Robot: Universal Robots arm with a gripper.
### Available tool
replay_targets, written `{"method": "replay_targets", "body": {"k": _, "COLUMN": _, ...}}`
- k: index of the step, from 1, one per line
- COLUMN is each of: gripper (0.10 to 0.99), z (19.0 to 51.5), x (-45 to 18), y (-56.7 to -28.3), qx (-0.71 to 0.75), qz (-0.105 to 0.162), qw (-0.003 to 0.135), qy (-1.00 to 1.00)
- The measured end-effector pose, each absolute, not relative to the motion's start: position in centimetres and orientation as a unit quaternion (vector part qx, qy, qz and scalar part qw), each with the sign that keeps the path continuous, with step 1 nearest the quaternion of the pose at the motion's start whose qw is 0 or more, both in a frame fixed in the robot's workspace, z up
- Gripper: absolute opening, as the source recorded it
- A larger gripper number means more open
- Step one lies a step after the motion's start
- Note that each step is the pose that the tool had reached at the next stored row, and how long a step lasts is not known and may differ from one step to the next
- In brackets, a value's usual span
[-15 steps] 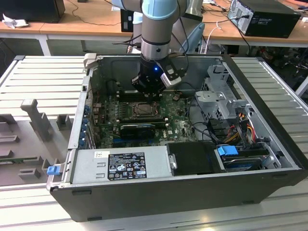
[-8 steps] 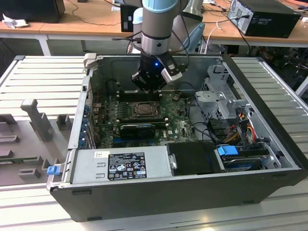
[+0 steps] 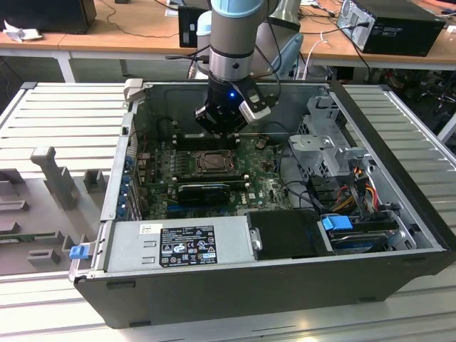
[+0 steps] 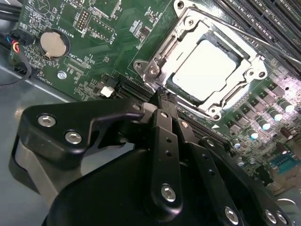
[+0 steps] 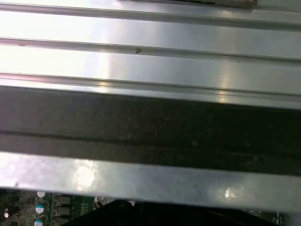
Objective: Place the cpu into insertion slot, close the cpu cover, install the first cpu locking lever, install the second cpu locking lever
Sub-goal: 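Install the first cpu locking lever, then install the second cpu locking lever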
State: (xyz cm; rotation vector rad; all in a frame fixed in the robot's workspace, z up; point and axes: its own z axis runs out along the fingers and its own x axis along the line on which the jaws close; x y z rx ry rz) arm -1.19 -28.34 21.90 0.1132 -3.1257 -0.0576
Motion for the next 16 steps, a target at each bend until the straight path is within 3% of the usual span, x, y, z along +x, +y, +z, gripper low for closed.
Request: {"method": "replay_targets", "body": {"k": 16, "gripper": 0.106, "z": 21.9, "x": -1.19, "y": -29.21, "qx": 0.036, "qz": -0.018, "qw": 0.007, "qy": -0.999}}
